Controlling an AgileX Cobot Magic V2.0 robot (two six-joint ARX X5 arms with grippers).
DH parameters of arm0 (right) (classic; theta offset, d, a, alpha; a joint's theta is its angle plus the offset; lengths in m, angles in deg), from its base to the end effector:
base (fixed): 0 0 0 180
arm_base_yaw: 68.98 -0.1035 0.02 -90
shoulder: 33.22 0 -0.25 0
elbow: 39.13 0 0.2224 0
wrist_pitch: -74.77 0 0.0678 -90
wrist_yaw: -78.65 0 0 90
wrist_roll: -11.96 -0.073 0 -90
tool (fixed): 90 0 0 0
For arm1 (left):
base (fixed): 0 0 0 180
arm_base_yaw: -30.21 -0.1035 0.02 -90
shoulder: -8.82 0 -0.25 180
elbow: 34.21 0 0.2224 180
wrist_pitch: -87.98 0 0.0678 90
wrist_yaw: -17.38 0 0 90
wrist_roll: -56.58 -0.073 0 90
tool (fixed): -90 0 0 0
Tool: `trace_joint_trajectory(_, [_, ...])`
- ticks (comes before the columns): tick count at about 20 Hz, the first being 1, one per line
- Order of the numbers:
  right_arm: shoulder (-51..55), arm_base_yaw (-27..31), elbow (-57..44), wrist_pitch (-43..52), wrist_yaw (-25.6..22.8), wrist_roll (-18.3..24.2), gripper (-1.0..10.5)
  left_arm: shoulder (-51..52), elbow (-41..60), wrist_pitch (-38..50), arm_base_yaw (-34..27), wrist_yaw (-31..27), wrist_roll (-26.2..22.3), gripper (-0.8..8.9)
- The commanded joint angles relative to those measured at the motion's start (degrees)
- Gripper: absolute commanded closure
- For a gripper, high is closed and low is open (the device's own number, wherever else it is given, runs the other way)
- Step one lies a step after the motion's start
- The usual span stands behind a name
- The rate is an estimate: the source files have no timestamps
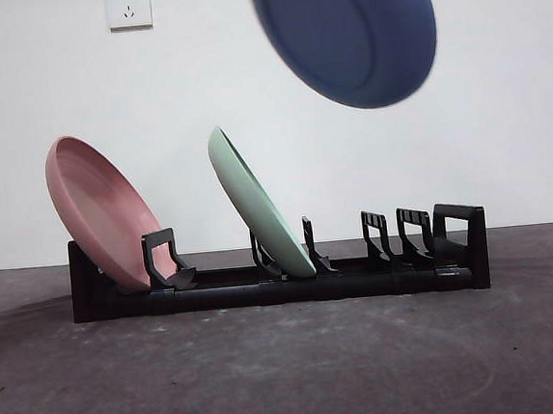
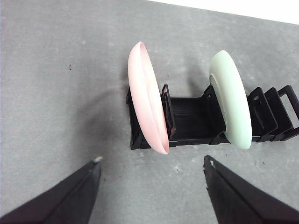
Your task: Place the plate
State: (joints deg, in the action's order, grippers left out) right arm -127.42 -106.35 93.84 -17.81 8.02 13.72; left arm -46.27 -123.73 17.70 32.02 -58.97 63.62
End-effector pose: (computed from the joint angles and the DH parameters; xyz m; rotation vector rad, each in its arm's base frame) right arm 0.2177 0.1967 0.3818 -0.1788 0.9504 0.9292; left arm 0.1722 -0.0227 0.3530 -0.1829 0.6399 -0.2224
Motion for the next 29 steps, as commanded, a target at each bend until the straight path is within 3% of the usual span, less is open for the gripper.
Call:
trace_joint_trajectory(1, [2.32, -6.10, -1.73, -4.22, -5.22, 0.61, 9.3, -0.33, -1.49, 0.44, 0.15, 0.17, 0.07, 4.61])
trace_joint_trajectory(9, [15.54, -21.57, -23.12, -2.49, -24.50, -4.42, 9.3, -0.33, -1.49, 0.22, 0.15, 0.17, 0.09, 4.61])
trace_joint_trajectory(19, [17.81, -32.04, -54.12, 26.14, -27.58, -16.41, 9.3, -0.33, -1.49, 0.15, 0.15, 0.17, 0.09, 4.61])
trace_joint_trajectory(23, [17.27, -34.47, -61.46, 37.44, -31.21, -17.25, 9.3, -0.33, -1.46, 0.15, 0.15, 0.17, 0.09, 4.61])
trace_joint_trajectory(29, [9.66, -34.40, -63.45, 44.52, -31.82, -14.73, 9.3, -0.33, -1.46, 0.13, 0.15, 0.17, 0.07, 4.61])
